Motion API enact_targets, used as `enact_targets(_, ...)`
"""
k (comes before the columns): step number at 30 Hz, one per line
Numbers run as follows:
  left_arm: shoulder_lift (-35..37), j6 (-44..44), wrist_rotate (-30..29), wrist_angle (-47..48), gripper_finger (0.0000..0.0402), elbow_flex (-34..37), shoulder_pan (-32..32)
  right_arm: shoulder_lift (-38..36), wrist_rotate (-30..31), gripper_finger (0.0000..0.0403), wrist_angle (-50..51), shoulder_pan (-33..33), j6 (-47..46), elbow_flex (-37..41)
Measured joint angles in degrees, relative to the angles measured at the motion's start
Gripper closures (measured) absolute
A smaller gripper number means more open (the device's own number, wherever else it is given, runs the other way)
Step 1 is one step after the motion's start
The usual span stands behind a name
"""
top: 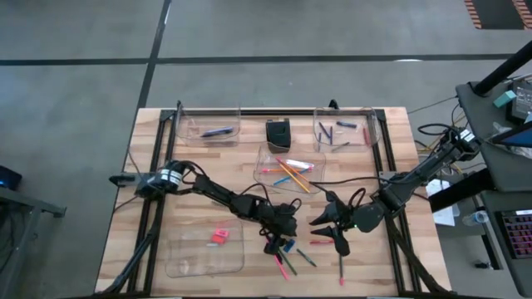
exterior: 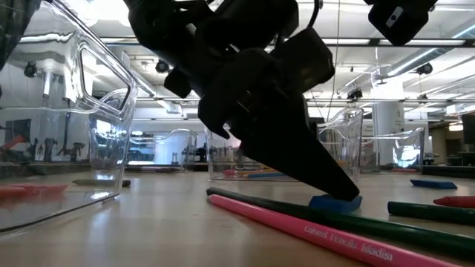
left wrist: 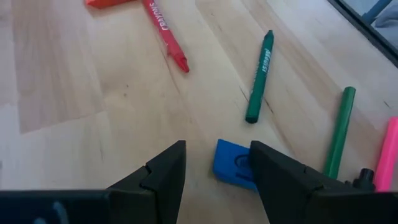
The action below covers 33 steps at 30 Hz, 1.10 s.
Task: Sort crayons/erasers/pens/pencils in bins
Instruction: Put the blue eraser into the bottom left transparent bin
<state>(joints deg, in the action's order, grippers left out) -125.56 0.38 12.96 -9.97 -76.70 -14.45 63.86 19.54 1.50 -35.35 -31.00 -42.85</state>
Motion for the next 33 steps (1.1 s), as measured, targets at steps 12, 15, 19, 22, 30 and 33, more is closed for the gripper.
enact_targets(12, -0.9, 2.2, 1.7, 2.5, 0.0288, -0.7, 0.0, 0.0, 0.0, 0.0294, 0.1, 0.0, -0.1, 0.0)
enact_targets(15, -0.9, 3.1, 2.5, 2.9, 0.0328, -0.7, 0.0, 0.0, 0.0, 0.0294, 0.1, 0.0, -0.1, 0.0)
enact_targets(19, -1.0, 3.4, 3.6, 3.2, 0.0374, -0.7, 0.2, 0.0, 0.0, 0.0294, 0.1, 0.0, -0.1, 0.0)
enact_targets(22, -0.8, 3.6, 3.9, 3.4, 0.0395, -0.6, 0.5, 0.0, 0.0, 0.0294, 0.1, 0.0, -0.1, 0.0)
enact_targets(30, 4.4, 5.3, 3.1, 7.6, 0.0401, 0.1, 0.3, 0.0, 0.0, 0.0294, 0.1, 0.0, -0.1, 0.0)
enact_targets(33, 8.1, 6.5, 0.5, 9.5, 0.0401, 0.2, -0.1, 0.0, 0.0, 0.0294, 0.1, 0.0, -0.1, 0.0)
